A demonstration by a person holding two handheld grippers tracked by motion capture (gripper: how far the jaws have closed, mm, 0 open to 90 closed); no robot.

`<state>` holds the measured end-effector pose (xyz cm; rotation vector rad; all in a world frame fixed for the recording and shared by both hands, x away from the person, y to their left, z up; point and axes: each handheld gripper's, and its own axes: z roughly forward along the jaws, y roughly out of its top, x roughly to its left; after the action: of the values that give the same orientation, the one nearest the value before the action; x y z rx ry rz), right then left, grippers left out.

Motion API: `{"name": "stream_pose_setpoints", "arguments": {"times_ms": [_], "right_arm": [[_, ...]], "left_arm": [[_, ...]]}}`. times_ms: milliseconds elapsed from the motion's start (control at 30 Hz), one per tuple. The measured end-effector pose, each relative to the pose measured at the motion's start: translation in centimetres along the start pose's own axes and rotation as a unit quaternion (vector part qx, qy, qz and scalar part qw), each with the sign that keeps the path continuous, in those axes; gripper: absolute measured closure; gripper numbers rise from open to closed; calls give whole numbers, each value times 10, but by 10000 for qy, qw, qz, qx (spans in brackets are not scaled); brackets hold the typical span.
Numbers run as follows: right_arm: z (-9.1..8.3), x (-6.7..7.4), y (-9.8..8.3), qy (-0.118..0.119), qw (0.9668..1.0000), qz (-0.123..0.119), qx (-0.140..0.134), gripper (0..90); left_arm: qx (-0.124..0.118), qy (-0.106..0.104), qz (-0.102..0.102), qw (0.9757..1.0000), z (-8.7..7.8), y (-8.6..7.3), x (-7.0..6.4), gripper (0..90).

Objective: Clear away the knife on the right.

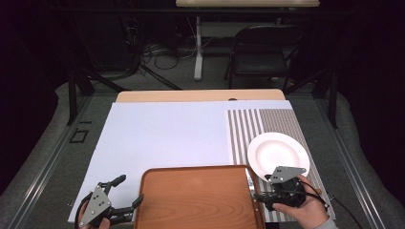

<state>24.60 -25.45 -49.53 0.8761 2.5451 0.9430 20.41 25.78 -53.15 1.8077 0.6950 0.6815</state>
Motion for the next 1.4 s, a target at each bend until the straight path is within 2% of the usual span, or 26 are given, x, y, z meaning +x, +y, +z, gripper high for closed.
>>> {"name": "stream_pose_setpoints", "arguments": {"times_ms": [100, 200, 400, 533, 667, 1000, 1133, 1400], "right_arm": [[-4, -5, -3, -180, 9997, 132, -43, 152], [-9, -9, -6, -178, 9998, -6, 46, 137], [-14, -18, -12, -184, 9998, 81, 51, 54], [-17, -23, -16, -182, 9998, 67, 41, 49], [-21, -27, -19, -281, 9996, 71, 12, 19], [-25, -33, -27, -404, 9990, -56, 181, 0], [-27, -36, -30, -409, 9990, -114, 163, 0], [-29, -43, -32, -404, 9991, -35, 110, 0]], "left_arm": [[0, 2, -3, 10000, 0, 0, 0, 156], [4, 6, -3, 10000, 0, 0, 1, 156], [3, -6, -18, 10000, 0, -1, 1, 155], [-11, 3, -52, 10000, 0, -1, 2, 156], [-12, 9, -59, 10000, 0, -2, 2, 156], [-5, 36, -97, 9999, -1, -3, 4, 156], [3, 21, -99, 9999, -1, -3, 4, 156], [-21, 41, -102, 9999, -1, -3, 4, 156]]}}
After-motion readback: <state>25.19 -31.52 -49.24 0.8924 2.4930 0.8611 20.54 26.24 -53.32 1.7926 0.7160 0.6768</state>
